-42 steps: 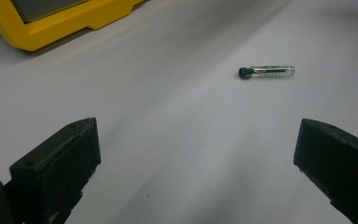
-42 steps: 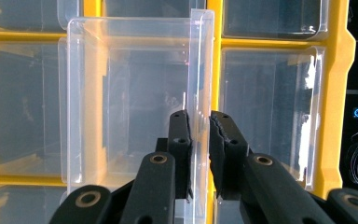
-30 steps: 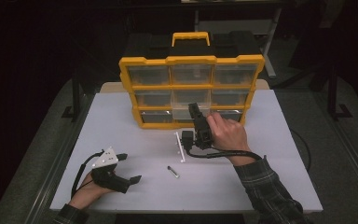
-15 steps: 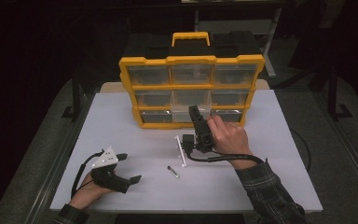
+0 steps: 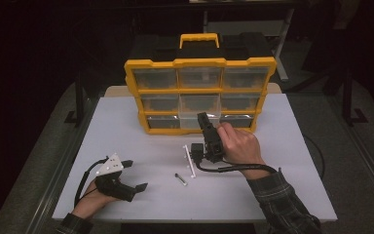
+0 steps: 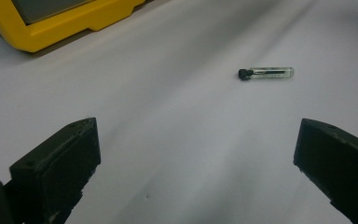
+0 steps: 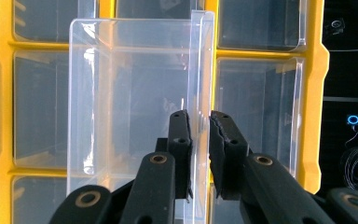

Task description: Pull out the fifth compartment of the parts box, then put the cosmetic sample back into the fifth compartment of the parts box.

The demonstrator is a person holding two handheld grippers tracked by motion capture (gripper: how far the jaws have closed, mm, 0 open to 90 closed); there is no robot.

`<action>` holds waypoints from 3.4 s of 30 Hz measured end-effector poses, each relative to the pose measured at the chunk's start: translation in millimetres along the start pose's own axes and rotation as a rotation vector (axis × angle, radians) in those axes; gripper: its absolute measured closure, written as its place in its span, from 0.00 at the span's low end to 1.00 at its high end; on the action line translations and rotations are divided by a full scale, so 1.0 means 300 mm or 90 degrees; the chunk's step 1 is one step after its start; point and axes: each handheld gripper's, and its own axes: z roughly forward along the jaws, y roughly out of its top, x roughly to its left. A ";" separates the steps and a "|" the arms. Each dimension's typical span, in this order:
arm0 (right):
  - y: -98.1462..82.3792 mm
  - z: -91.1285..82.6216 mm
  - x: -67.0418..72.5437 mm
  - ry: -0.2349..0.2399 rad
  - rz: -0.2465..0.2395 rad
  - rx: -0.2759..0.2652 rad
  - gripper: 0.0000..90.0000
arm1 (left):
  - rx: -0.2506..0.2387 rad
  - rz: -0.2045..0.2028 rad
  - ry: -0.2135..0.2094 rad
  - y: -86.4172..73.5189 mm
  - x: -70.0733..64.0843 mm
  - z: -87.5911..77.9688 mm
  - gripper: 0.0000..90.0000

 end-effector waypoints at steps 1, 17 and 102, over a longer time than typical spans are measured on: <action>0.001 -0.001 0.001 -0.006 0.003 0.000 0.87 | 0.001 0.001 0.000 0.000 0.000 0.000 0.00; 0.000 -0.020 0.010 -0.002 -0.003 -0.008 0.86 | 0.001 0.001 0.000 0.001 0.000 -0.001 0.00; -0.124 -0.131 0.292 0.039 0.014 0.015 0.10 | -0.004 0.002 0.001 -0.005 -0.002 -0.005 0.00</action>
